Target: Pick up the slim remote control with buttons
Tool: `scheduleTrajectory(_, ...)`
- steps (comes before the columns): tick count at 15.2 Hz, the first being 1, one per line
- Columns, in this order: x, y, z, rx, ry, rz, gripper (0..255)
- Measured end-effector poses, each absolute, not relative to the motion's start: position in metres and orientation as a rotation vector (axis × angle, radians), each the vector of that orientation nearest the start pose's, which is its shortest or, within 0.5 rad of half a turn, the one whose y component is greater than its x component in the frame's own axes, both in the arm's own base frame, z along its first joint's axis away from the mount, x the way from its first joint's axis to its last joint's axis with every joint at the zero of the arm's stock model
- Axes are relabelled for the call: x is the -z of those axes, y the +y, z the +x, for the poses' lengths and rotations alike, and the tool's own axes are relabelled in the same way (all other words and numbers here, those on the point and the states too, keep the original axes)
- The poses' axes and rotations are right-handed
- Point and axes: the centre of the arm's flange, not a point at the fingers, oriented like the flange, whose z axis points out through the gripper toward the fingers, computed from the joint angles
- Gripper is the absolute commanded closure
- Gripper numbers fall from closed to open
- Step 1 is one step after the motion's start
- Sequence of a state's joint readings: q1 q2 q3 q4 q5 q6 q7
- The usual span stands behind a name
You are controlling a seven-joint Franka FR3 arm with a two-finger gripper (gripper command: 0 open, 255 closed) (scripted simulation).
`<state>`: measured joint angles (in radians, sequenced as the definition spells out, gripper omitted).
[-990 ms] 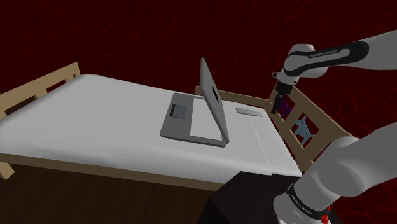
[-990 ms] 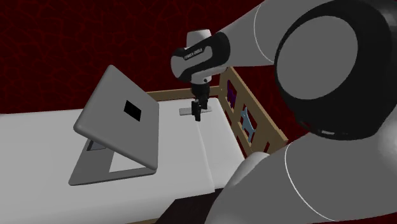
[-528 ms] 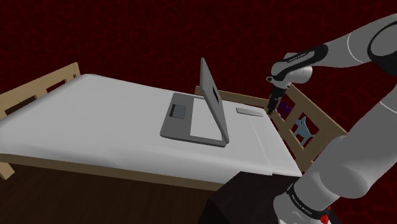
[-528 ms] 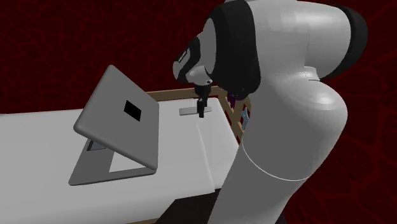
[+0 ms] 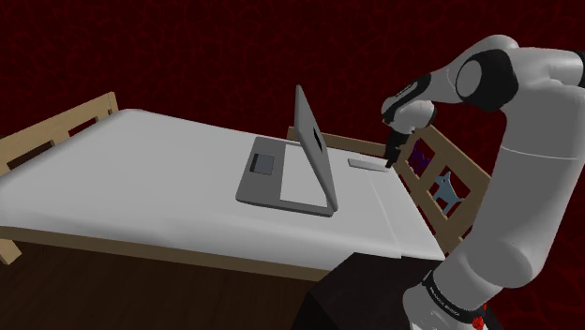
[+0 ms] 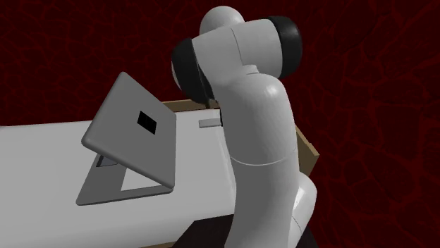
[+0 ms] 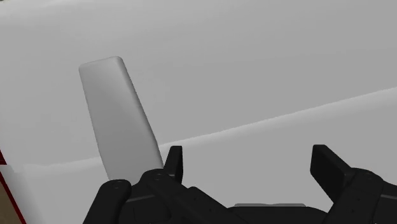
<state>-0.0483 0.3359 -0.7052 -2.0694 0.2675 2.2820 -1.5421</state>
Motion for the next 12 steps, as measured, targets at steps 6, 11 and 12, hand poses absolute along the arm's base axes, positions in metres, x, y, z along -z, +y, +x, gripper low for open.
scheduleTrajectory(6,-0.266,-0.427,0.481,-0.003,-1.159,-2.917,0)
scheduleTrajectory(11,-0.237,-0.453,0.519,0.023,-1.284,-2.874,0)
scheduleTrajectory(12,-0.233,-0.454,0.52,0.025,-1.29,-2.872,0)
